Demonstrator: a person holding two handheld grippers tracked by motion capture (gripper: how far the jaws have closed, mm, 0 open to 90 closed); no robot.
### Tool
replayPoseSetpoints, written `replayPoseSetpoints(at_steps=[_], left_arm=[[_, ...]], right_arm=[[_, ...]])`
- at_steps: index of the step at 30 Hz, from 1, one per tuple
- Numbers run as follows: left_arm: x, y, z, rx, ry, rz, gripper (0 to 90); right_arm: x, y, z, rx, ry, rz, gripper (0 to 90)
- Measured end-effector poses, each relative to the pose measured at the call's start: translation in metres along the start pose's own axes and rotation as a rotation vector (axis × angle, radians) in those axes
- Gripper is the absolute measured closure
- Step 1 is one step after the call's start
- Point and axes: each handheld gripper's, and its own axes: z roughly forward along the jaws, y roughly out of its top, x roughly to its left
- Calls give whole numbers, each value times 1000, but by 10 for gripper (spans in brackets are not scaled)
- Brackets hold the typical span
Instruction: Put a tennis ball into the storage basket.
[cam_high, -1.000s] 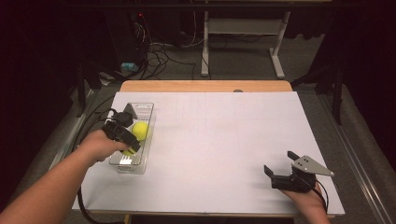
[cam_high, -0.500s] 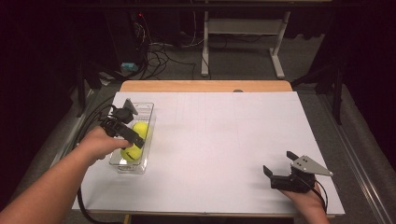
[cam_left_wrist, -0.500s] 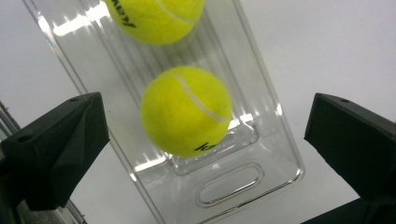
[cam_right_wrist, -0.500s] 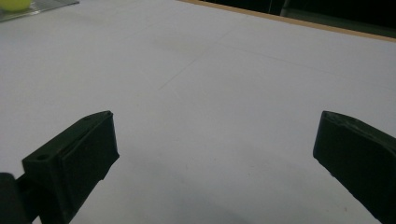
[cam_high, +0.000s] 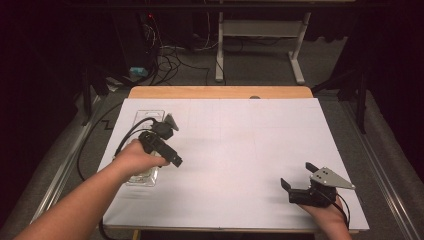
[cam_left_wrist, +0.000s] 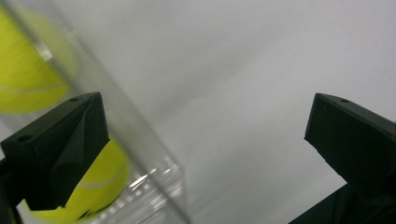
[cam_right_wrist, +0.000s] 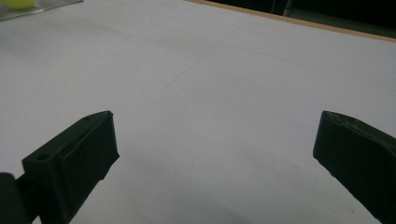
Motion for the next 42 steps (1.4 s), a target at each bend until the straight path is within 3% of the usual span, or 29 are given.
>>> replayPoseSetpoints(at_steps=[4,9,13,17,19,21,27,33,38,42], left_arm=[[-22,10,8,-29,-15,50,6],[-37,13,24,-51,-29,93,6],[-41,11,38,-59,-23,105,7],[-46,2,51,-117,-5,106,10],[-47,-3,58,-155,-22,94,11],[-48,-11,65,-217,-20,84,11],[-48,-31,79,-378,-66,44,14],[-44,-46,88,-578,-89,11,16],[-41,-55,94,-729,-82,20,11],[-40,-66,91,-858,-80,70,5]], right_arm=[[1,0,0,2,5,-3,0],[1,0,-1,-1,7,-1,0],[2,0,-1,-3,9,-2,0],[2,1,-1,-2,10,-3,0],[2,1,-1,-2,11,-2,0],[2,1,-1,-2,12,-3,0],[5,1,-1,-4,20,-4,0],[9,3,-1,-13,33,-6,0],[15,6,-2,-30,47,-6,0],[19,7,-4,-46,56,1,0]])
